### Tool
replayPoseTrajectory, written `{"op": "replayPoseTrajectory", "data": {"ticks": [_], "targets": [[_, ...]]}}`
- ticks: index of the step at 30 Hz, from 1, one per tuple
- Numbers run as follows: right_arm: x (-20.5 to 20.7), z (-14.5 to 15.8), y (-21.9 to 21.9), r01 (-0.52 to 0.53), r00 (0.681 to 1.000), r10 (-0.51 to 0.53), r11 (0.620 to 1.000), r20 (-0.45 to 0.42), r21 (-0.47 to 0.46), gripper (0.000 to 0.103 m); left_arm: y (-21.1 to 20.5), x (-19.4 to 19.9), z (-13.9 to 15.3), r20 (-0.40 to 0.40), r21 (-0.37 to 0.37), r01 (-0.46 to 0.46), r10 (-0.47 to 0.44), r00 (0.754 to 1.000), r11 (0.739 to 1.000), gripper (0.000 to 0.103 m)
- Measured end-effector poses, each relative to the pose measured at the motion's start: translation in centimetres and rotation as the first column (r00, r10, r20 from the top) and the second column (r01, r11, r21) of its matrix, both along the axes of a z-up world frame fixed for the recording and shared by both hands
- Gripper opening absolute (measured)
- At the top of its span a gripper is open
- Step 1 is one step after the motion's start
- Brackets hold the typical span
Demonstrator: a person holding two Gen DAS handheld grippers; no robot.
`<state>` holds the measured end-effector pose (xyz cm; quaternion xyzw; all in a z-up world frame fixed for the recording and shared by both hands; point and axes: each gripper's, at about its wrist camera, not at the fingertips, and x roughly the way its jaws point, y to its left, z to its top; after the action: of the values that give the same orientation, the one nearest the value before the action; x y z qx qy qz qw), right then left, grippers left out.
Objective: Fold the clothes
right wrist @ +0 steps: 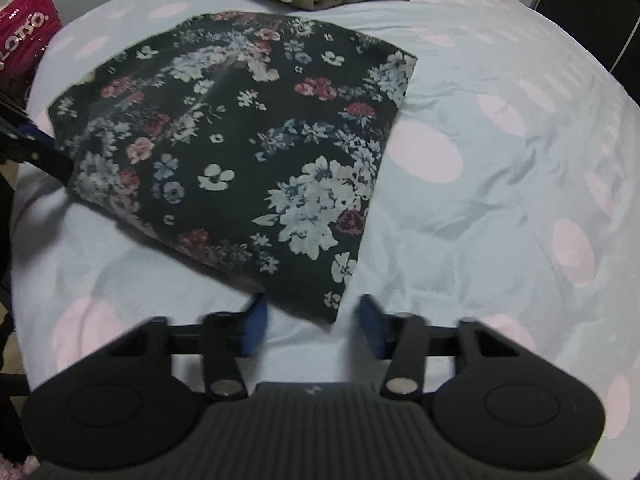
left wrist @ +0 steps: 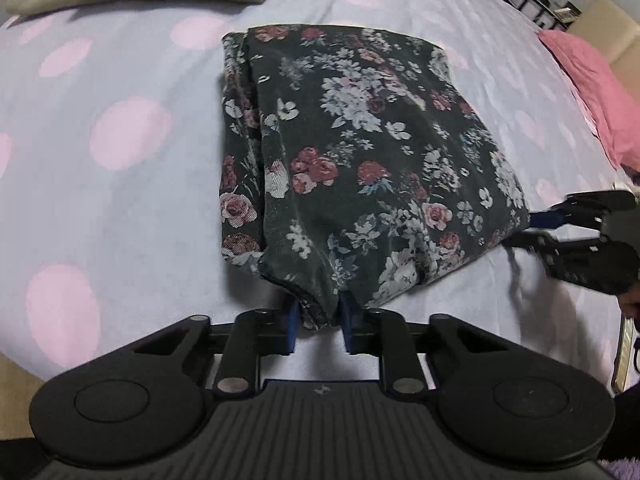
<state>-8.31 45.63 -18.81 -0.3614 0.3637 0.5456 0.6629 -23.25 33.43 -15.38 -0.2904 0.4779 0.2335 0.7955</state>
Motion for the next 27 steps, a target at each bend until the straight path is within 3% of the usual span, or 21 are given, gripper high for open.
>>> {"op": "replayPoseTrajectory", "data": {"ticks": [4,7,9,16,20,23,27], "targets": [[-0.5,1.0,0.7,-0.019,1.000,0.020,1.000,0.009,-0.019,0.014,0.0,-1.2,1.7,0.066,-0.009,0.021,-0.020,0.998,1.000,0.007],[-0.4,3.1,0.6,-0.014,0.999,0.014,1.000,0.040,-0.001,0.013,0.6,-1.3,1.1,0.035,-0.044,0.024,-0.022,0.999,0.999,0.006],[0.2,3.4,0.6,0.003,1.000,-0.004,1.000,0.015,0.001,0.012,0.9,-1.4,0.7,0.015,-0.068,0.025,-0.024,1.000,0.997,0.006],[-0.2,-0.1,1.4,-0.025,0.999,0.028,0.994,0.027,-0.103,0.012,2.5,-1.4,-0.3,-0.056,-0.137,-0.005,-0.002,0.998,0.991,0.010],[1.2,0.8,1.2,0.009,1.000,-0.013,0.991,-0.025,-0.134,0.013,3.3,-2.7,1.0,-0.105,-0.070,-0.071,0.063,0.992,0.995,0.010],[2.5,1.4,0.6,0.060,0.998,-0.057,0.981,0.025,-0.183,0.013,3.9,-3.9,3.4,-0.019,-0.042,-0.111,0.110,0.994,0.993,0.010],[3.9,3.9,0.1,0.156,0.986,-0.161,0.984,-0.050,-0.081,0.015,4.3,-3.0,5.7,0.077,0.013,-0.089,0.088,0.993,0.996,0.013]]}}
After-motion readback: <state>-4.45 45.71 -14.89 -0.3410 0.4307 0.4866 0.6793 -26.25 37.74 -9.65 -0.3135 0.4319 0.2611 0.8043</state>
